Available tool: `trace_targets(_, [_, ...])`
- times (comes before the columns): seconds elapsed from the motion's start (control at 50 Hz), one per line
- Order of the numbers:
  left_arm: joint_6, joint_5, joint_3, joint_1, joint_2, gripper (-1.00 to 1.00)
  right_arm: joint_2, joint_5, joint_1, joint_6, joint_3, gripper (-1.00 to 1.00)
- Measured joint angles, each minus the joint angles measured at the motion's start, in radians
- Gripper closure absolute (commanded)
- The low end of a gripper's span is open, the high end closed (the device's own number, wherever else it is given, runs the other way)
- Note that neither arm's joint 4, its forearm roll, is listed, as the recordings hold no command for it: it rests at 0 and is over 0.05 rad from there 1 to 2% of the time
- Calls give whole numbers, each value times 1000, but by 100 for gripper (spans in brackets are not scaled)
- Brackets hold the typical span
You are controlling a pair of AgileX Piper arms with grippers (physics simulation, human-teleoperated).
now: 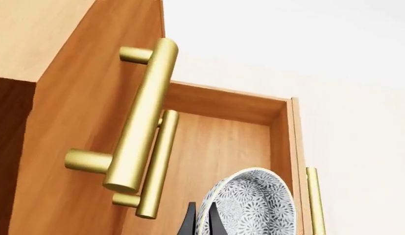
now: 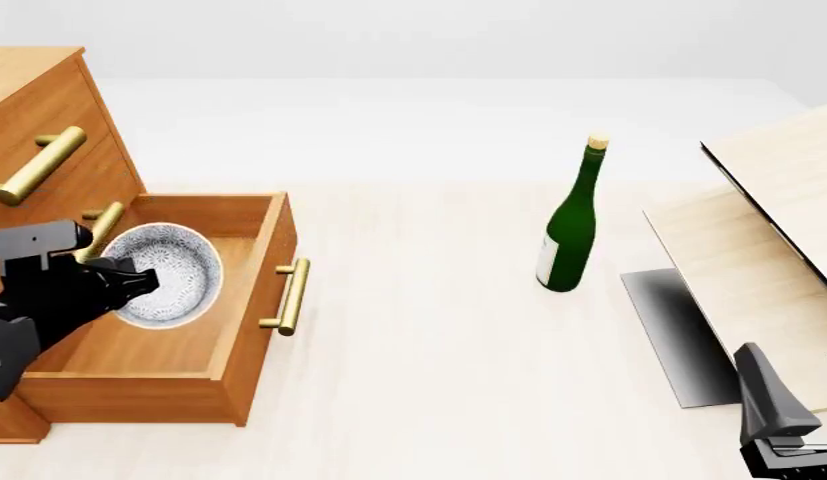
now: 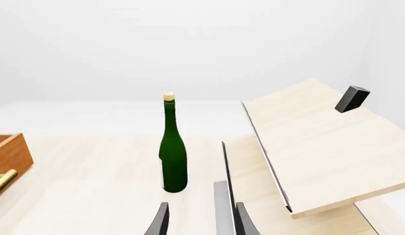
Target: Put the bowl in the bottom drawer of the cabinet and close it.
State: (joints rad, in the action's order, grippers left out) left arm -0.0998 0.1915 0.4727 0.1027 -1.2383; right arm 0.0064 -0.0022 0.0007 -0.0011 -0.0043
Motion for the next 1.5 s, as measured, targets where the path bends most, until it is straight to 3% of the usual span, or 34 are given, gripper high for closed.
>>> trace_targets(1.26, [-46,161,-74,38,-168,100,0,0,0,0,0,-100])
trace_targets(1.28, [-47,162,-74,39,-170,-100,0,0,0,0,0,-100])
trace_targets(1.5, [-53,167,-73,42,-178,-100,0,0,0,0,0,-100])
